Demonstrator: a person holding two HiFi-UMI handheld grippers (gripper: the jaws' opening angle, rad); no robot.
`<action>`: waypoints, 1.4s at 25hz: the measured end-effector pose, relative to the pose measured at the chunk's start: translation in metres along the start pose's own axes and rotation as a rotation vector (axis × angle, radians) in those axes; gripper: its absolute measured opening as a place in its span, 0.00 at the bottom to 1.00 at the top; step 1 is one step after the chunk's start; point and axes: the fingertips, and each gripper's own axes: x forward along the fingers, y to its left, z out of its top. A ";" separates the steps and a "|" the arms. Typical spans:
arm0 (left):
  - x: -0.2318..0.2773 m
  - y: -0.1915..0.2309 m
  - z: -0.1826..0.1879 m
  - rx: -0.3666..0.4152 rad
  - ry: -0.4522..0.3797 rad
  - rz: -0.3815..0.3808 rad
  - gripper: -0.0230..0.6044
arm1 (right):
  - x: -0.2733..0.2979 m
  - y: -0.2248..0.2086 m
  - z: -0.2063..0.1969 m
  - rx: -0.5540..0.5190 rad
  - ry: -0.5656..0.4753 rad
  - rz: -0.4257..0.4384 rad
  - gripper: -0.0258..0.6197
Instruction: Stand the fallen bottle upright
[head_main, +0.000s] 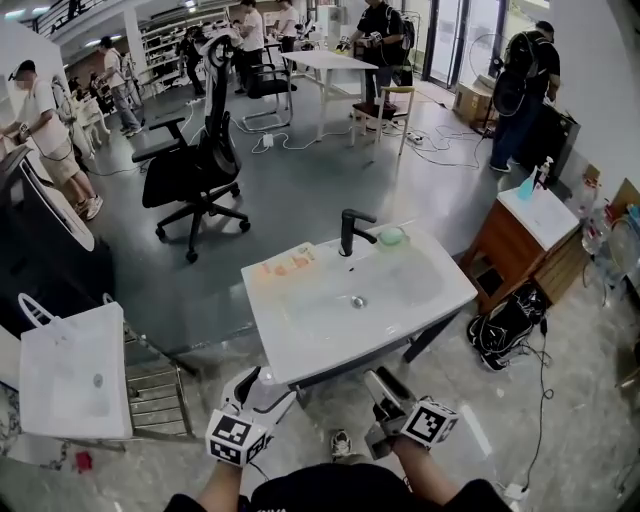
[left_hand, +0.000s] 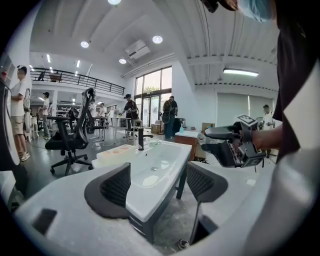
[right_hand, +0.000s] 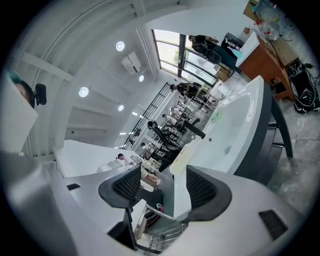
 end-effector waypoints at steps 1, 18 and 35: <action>0.008 0.003 0.002 -0.004 0.001 0.011 0.59 | 0.006 -0.007 0.006 0.003 0.008 0.002 0.45; 0.069 0.064 0.004 -0.017 0.090 0.163 0.60 | 0.107 -0.060 0.052 0.108 0.117 0.102 0.45; 0.115 0.196 0.020 0.108 0.119 -0.064 0.65 | 0.204 -0.059 0.042 0.119 -0.076 -0.043 0.45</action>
